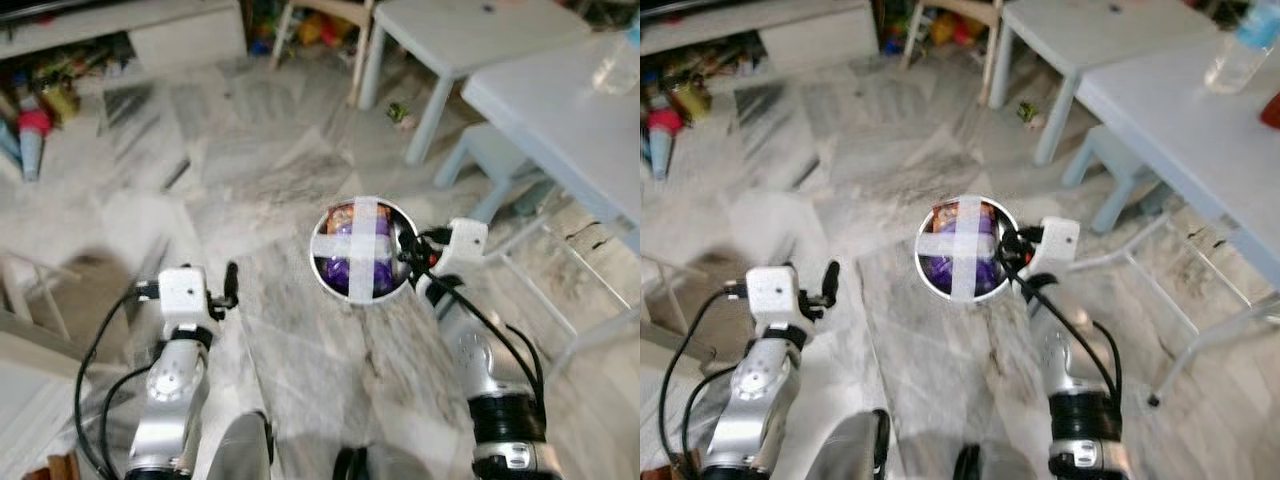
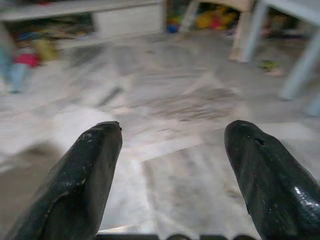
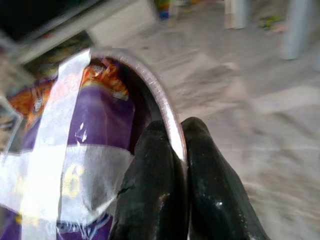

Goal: Restocking fridge

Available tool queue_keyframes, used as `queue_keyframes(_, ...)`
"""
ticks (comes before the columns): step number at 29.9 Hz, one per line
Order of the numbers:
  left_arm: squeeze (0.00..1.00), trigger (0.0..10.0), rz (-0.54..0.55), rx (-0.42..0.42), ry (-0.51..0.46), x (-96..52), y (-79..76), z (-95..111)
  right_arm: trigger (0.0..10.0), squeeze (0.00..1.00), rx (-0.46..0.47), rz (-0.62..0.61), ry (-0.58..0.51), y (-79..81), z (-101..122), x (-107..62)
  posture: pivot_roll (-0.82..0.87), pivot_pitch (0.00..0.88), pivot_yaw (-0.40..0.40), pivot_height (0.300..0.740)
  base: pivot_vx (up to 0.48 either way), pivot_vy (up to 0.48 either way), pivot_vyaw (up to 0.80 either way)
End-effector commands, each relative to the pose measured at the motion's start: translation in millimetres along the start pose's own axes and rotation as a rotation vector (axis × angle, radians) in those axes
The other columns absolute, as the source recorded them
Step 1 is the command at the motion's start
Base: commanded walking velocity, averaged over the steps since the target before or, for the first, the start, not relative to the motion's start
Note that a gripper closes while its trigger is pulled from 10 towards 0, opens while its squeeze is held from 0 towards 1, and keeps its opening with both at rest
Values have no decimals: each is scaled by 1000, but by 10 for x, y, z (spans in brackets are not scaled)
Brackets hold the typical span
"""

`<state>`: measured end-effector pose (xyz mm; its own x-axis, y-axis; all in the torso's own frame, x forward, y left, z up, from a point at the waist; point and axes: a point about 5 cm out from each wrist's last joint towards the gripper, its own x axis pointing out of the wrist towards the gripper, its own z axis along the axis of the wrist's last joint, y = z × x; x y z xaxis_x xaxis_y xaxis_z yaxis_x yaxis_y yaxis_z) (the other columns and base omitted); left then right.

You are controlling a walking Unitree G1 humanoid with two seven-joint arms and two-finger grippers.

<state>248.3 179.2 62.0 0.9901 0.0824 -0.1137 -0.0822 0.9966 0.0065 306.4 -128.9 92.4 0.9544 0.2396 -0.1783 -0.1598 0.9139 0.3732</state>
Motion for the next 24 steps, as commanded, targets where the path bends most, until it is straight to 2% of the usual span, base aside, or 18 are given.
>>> queue_keyframes(1, 0, 10000, 42, 0, 19, -37, 124, -38, 10000, 0, -10, 3, -22, -25, 37, -25, 80, 92, -27, 740, 0, 0, 781)
queue_keyframes(2, 0, 10000, 65, 12, 33, -48, 199, -68, 10000, 0, -11, 8, -16, -13, 15, -27, 81, 91, -29, 740, 0, 0, 781)
queue_keyframes(6, 0, 10000, 75, 40, 31, -64, 292, -76, 10000, 0, -15, 23, -15, 20, 13, -8, 89, 91, -33, 740, 0, 0, 781)
queue_keyframes(10, 0, 10000, 61, 50, 32, -78, 314, -63, 10000, 0, -31, 26, -23, 25, 34, 3, 92, 91, -37, 740, 0, 0, 781)
queue_keyframes(13, 0, 10000, 34, 56, 12, -104, 320, -38, 10000, 0, -80, 18, -29, -4, 48, 3, 101, 88, -48, 740, 0, 0, 781)
queue_keyframes(14, 0, 10000, 31, 60, 3, -159, 366, -21, 10000, 0, -131, 12, -45, -48, 71, -36, 106, 93, -42, 740, 0, 0, 781)
queue_keyframes(17, 0, 10000, 54, 58, 14, -246, 443, -42, 10000, 0, -142, -13, -38, -138, 41, -111, 109, 97, -37, 740, 0, 0, 781)
queue_keyframes(20, 0, 10000, 56, 58, 19, -280, 421, -87, 10000, 0, -156, -15, -12, -177, -45, -146, 109, 92, -42, 740, 0, 0, 781)
queue_keyframes(24, 0, 10000, 45, 72, 22, -283, 360, -129, 10000, 0, -173, 3, 4, -153, -105, -139, 108, 87, -49, 740, 0, 0, 781)
